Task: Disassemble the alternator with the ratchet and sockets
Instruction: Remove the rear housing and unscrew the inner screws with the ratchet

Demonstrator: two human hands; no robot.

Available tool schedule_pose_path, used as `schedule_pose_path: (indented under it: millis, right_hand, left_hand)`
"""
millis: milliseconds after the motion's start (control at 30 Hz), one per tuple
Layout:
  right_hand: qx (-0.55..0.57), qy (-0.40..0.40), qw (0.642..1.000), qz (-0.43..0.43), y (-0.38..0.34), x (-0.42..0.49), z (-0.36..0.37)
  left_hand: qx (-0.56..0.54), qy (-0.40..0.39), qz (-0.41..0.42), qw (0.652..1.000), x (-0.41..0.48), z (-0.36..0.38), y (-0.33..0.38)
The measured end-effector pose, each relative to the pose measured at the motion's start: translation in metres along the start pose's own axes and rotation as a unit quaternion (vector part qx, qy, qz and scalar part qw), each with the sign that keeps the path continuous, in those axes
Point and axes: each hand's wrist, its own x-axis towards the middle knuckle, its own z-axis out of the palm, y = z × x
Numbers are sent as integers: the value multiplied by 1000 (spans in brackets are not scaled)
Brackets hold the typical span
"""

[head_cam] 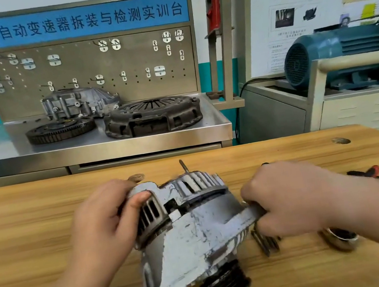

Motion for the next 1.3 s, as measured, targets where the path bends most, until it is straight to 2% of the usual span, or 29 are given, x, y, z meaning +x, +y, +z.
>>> schedule_pose_path:
  millis: [133, 300, 467, 600, 800, 1167, 1300]
  right_hand:
    - [-11, 4, 1000, -24, 1, 16, -7]
    - [109, 70, 992, 4, 6, 30, -2]
    - [152, 119, 981, -18, -12, 54, -8]
    - [189, 129, 973, -20, -17, 61, -7]
    - [236, 147, 960, -22, -10, 45, 7]
    - [291, 191, 937, -24, -15, 40, 15]
    - [283, 209, 935, -37, -19, 31, 19]
  left_hand:
    - [-78, -5, -107, 991, 5, -3, -10]
    - [-110, -15, -241, 964, -3, 14, -31]
    - [-168, -12, -319, 933, -16, 21, -53]
    - [-185, -22, -339, 922, -21, 20, -61]
    - [-195, 33, -408, 891, -19, 27, -74]
    - [-195, 39, -414, 888, -23, 29, -79]
    - [-181, 46, -459, 869, -26, 36, -93]
